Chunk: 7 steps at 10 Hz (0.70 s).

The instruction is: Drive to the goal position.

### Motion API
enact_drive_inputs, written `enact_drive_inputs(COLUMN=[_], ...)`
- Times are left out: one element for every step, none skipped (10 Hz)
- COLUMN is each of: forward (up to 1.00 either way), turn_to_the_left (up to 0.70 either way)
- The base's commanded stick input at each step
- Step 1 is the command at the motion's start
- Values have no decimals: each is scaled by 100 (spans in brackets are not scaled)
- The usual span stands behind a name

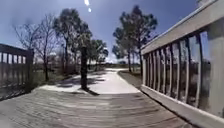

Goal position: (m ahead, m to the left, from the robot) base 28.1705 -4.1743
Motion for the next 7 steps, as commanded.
enact_drive_inputs(forward=[70, 70, 70, 70, 70, 70, 70], turn_to_the_left=[0, 0, 0, 0, 0, 0, 0])
